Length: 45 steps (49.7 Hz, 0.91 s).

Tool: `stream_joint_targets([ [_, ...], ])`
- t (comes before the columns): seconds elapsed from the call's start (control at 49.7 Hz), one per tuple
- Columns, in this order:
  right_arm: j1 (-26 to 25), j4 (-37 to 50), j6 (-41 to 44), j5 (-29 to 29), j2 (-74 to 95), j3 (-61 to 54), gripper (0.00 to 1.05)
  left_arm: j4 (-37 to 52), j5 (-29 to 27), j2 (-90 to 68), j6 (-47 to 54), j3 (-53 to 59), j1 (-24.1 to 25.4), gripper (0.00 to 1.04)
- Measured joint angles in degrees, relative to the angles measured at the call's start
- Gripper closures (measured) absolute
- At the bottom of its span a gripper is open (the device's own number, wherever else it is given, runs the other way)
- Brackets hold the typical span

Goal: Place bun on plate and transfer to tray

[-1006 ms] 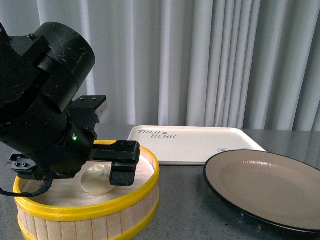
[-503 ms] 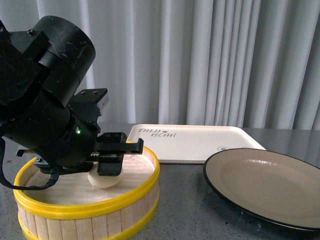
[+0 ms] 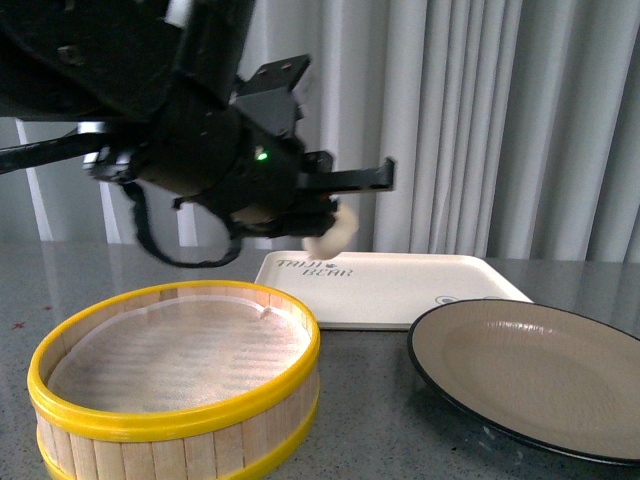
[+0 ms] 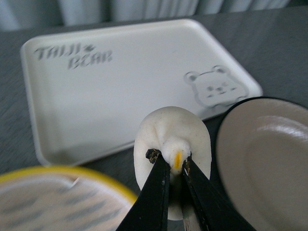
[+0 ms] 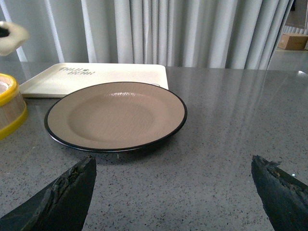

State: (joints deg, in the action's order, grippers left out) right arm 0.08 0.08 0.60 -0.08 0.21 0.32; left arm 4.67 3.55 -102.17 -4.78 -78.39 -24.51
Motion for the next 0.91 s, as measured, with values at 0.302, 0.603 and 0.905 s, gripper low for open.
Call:
stream_joint_targets([
  [0.302,0.0,0.0,0.0,0.0,0.0,0.0,0.09,-1.73,5.55,-8.41,7.85,-6.91,-9.42,1.01],
  [0.603,0.0,0.0,0.0,0.0,0.0,0.0,0.09,-13.44,1.77,-15.56,8.96,-14.1,-14.71,1.01],
  [0.905,0.0,0.0,0.0,0.02,0.0,0.0,0.09,-18.16,-4.2,-19.61,7.65,-20.57,-16.48,1.01],
])
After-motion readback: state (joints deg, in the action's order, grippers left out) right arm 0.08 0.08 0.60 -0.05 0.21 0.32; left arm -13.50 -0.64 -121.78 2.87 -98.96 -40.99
